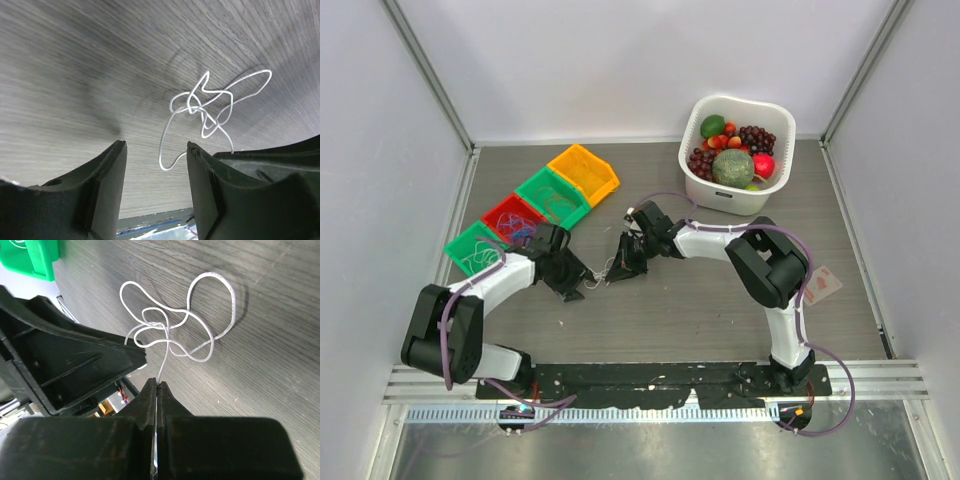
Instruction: Untangle the cables
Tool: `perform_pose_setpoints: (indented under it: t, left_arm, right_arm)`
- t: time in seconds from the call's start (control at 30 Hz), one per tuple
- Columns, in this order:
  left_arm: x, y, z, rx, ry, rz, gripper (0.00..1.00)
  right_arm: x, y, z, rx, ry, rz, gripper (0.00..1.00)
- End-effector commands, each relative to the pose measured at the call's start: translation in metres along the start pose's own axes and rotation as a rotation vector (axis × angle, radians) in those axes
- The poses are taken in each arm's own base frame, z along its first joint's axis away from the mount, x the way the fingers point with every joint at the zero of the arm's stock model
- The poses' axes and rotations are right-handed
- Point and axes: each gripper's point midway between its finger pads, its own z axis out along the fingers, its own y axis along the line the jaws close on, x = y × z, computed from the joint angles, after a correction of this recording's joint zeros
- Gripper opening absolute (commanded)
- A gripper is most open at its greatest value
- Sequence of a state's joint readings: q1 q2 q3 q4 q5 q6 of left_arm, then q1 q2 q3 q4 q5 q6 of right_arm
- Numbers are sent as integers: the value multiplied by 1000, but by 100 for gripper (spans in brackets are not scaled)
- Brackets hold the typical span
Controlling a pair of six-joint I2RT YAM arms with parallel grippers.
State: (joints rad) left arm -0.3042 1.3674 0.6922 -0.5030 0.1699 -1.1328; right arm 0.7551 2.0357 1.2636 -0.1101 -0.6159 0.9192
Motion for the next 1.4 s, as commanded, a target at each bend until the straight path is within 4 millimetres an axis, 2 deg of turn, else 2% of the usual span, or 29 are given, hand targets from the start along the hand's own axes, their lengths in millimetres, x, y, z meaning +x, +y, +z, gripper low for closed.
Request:
perform_pose_setpoints:
  t: [0.0, 0.1, 0.17, 0.23, 0.27, 0.3, 0.4, 0.43, 0.47, 0.5, 0.57, 0.6, 0.63, 0.67, 0.7, 0.73, 0.77, 0.83, 1.0, 1.13, 1.27, 1.37]
  left_arm:
    - [2, -31, 10, 138, 52, -104, 53]
    - [3, -32, 16, 143, 64, -107, 42]
    - [1, -30, 14, 140, 43, -88, 30]
    - [-7, -27, 2, 128, -15, -55, 10]
    - [-14, -23, -3, 105, -64, -32, 3]
    - [-21, -22, -12, 103, -105, -1, 0]
    - [-35, -20, -40, 108, -193, 68, 0]
    - [-36, -17, -48, 93, -203, 94, 0]
    - [-41, -20, -59, 105, -233, 123, 0]
    - [-41, -17, -68, 91, -245, 157, 0]
    - [-44, -18, -86, 87, -276, 210, 0]
    - [-43, -17, -93, 84, -282, 236, 0]
    - [-43, -18, -100, 91, -290, 257, 0]
    - [-48, -14, -107, 71, -327, 261, 0]
    - [-49, -14, -113, 73, -345, 272, 0]
    - [-49, -16, -120, 90, -359, 294, 0]
    - [-50, -17, -124, 102, -372, 305, 0]
    - [-49, -19, -131, 122, -385, 327, 0]
    - [-49, -18, -143, 124, -407, 360, 0]
    - [-53, -20, -155, 129, -442, 393, 0]
    - [-46, -31, -159, 192, -421, 418, 0]
    - [-36, -39, -157, 247, -373, 427, 0]
  right_arm:
    - [-3, 23, -15, -53, -30, -51, 1]
    - [-4, 25, -16, -55, -34, -53, 1]
    - [-4, 25, -19, -51, -42, -64, 1]
    - [-10, 21, -23, -13, -84, -85, 1]
    - [-10, 15, -26, 21, -86, -78, 1]
    - [-19, 12, -34, 56, -136, -110, 1]
    - [-28, -1, -63, 184, -209, -149, 1]
    - [-40, -7, -74, 241, -262, -191, 1]
    - [-35, -13, -86, 290, -261, -201, 1]
    - [-44, -21, -99, 347, -302, -229, 1]
    - [-45, -27, -122, 404, -344, -249, 1]
    - [-45, -24, -136, 400, -367, -258, 1]
    - [-46, -33, -144, 419, -381, -237, 1]
    - [-45, -30, -157, 416, -409, -243, 1]
    - [-44, -39, -165, 434, -412, -227, 1]
    - [-46, -36, -180, 430, -453, -227, 1]
    - [-42, -43, -184, 447, -452, -218, 1]
    - [-39, -40, -205, 440, -502, -221, 1]
    - [-32, -50, -230, 488, -539, -236, 1]
    - [-28, -65, -248, 575, -559, -236, 1]
    - [-23, -60, -250, 548, -556, -251, 1]
    - [-18, -53, -243, 492, -522, -255, 1]
